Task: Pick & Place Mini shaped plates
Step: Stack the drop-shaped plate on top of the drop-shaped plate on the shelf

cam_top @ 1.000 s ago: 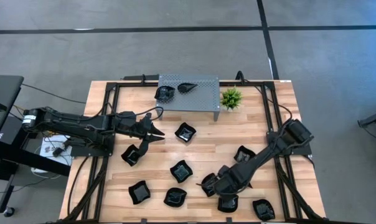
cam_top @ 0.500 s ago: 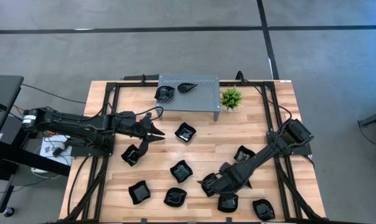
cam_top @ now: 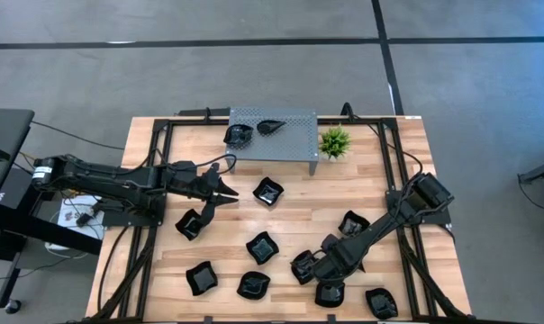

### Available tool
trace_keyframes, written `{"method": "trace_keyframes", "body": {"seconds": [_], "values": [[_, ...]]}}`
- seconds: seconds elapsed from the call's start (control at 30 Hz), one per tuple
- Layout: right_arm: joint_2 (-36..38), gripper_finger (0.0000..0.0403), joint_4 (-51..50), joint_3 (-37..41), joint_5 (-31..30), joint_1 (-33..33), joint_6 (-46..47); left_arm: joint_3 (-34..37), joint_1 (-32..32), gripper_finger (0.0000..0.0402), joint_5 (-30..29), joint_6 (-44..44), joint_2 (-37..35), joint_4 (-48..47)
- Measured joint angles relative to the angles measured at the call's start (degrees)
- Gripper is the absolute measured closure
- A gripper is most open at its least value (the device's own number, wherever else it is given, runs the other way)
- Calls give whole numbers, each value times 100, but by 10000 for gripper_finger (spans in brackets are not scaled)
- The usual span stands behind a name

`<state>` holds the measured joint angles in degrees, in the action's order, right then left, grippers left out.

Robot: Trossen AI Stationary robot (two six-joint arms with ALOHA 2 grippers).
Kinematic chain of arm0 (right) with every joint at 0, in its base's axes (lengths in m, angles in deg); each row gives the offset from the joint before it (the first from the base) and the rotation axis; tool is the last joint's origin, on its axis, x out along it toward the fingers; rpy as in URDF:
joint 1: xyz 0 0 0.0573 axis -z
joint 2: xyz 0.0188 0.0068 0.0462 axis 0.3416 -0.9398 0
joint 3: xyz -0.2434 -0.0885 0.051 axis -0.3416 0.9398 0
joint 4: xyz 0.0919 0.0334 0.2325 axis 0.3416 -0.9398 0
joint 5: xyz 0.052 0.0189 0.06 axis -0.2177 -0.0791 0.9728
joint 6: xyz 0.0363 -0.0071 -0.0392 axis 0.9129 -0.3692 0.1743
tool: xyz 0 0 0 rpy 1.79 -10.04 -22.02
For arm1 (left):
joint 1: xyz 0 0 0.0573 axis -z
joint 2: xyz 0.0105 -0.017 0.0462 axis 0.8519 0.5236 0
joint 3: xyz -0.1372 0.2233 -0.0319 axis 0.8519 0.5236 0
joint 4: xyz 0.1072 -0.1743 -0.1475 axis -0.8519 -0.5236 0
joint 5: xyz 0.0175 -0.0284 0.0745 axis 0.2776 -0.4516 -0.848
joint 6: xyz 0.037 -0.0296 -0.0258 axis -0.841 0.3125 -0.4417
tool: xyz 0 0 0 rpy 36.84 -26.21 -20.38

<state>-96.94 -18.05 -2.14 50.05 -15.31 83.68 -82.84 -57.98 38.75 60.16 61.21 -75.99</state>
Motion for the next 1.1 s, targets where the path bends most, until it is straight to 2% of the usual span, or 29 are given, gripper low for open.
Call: {"method": "trace_keyframes", "body": {"seconds": [0.2,0.47,0.53,0.63,0.77,0.87,0.97,1.1], "values": [[24,393,326,127,39,7,-245,0,0,314,1,-100,0,2],[102,400,-229,-787,-45,163,-977,0,0,314,1,-101,0,50],[107,398,-350,-1121,-479,238,-1480,0,0,314,0,-103,0,50],[107,400,-428,-1566,-1598,438,-2484,0,-1,314,0,-103,0,86],[107,399,-401,-2060,-3270,857,-4319,0,-2,314,1,-103,0,90],[107,399,-276,-2336,-4263,1330,-5707,0,-2,314,1,-103,0,90],[107,399,-126,-2555,-4799,1927,-7096,0,-1,314,1,-103,0,92],[107,399,604,-2735,-4767,2830,-8959,0,-2,314,1,-102,0,92]]}}
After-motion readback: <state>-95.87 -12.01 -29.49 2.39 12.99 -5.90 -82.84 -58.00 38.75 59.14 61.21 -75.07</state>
